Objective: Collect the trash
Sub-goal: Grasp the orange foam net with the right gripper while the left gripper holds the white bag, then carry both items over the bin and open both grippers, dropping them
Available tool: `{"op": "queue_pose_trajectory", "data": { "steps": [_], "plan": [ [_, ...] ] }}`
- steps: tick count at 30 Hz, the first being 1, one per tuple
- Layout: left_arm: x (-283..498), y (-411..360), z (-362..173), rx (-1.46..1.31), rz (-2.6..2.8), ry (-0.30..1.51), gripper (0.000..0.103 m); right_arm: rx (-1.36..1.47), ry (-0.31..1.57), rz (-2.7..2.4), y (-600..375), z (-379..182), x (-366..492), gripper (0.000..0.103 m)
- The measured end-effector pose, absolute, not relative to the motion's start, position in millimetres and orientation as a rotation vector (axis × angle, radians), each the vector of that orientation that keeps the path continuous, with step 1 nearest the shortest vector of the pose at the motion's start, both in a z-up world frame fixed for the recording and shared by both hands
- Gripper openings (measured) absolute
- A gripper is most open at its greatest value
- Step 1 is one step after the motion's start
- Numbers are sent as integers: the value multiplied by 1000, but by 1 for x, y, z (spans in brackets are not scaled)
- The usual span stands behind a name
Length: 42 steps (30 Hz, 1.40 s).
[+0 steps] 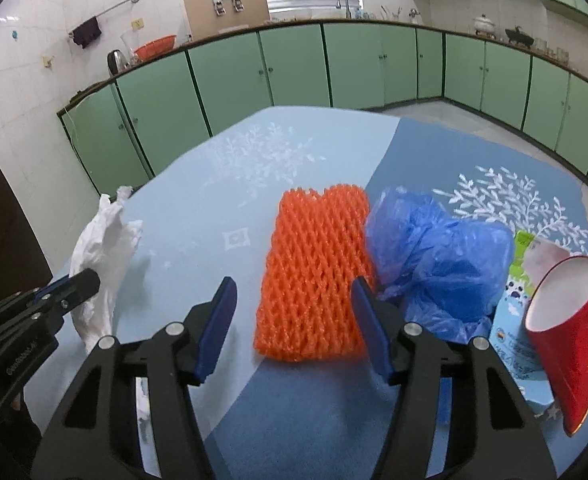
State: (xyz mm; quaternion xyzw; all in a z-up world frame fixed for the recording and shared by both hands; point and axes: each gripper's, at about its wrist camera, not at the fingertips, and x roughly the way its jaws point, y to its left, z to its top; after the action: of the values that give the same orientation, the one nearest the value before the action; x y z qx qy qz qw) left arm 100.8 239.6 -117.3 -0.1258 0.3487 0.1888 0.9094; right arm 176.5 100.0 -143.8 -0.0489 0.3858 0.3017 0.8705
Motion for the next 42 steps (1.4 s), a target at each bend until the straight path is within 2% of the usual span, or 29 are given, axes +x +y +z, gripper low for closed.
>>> {"op": "queue_pose_trajectory", "data": {
  "steps": [3,6,9,13,30,42],
  "plan": [
    [103,240,-118,-260,389,723,9,-118,837,630,105,-149,180,57],
    [104,242,-120,-266,389,726,9,-121,857,627,106,-151,182,52],
    [105,243,-121,-269,390,728,9,-112,862,634,105,-151,182,37],
    [103,241,-120,-262,390,723,9,-104,863,675,103,-149,181,9],
    [93,223,-88,-247,354,664,9,-32,718,753,63,-84,152,9],
    [94,178,-54,-209,262,614,9,-5,634,708,23,-41,137,9]
  ]
}}
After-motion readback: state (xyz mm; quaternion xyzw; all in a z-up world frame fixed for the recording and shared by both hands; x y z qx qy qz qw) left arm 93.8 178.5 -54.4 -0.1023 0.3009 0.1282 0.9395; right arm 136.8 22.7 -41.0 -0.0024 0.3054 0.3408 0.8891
